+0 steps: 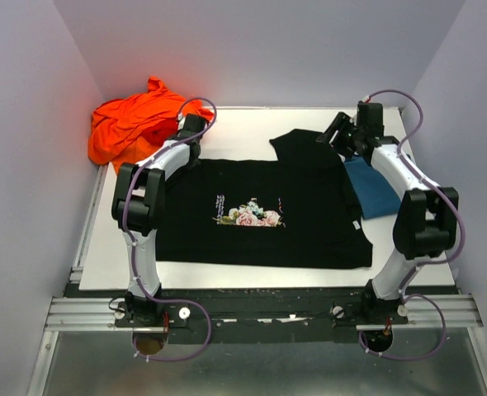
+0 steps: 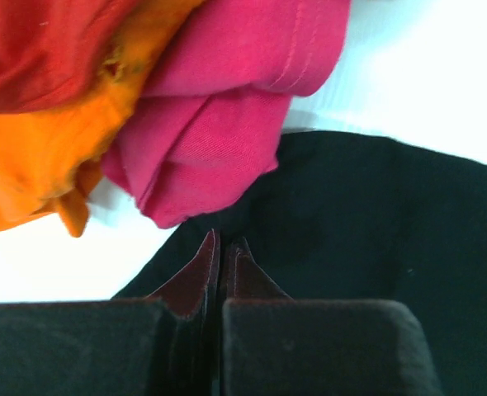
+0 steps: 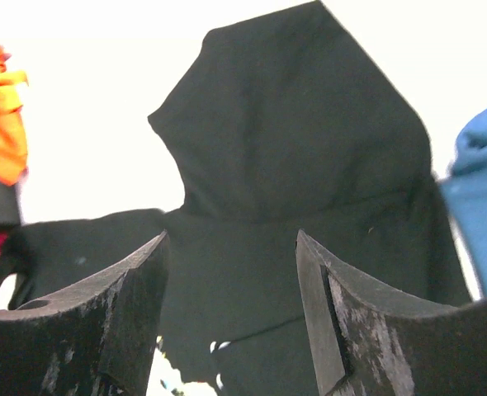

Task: Fold and stack the t-shirts
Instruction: Grap the side of the flattened tshirt furthest away from the robot with both arms

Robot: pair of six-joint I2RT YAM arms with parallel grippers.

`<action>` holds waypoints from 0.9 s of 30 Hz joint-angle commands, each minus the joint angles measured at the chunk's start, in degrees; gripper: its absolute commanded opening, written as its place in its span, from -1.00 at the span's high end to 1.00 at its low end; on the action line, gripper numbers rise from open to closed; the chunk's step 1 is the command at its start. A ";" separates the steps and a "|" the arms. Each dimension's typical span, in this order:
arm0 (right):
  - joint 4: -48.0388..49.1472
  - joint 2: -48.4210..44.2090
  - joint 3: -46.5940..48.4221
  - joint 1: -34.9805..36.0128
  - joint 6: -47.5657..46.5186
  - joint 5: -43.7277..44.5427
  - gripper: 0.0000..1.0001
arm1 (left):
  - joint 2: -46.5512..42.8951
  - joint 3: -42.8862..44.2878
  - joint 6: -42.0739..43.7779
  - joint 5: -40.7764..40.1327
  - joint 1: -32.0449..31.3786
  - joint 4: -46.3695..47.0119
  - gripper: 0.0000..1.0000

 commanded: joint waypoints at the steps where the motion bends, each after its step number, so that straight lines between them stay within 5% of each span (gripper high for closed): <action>1: -12.33 10.63 14.73 0.21 -4.88 9.51 -0.41 | -5.65 -3.53 5.70 -5.32 -0.01 4.02 1.00; 11: -29.05 35.00 48.86 0.21 -5.76 6.47 -0.41 | -6.18 -5.81 11.15 -8.41 -0.72 9.21 1.00; 27: -20.00 41.51 51.87 -0.32 4.60 9.94 -0.40 | -7.50 -7.22 14.15 -9.03 -0.72 11.94 1.00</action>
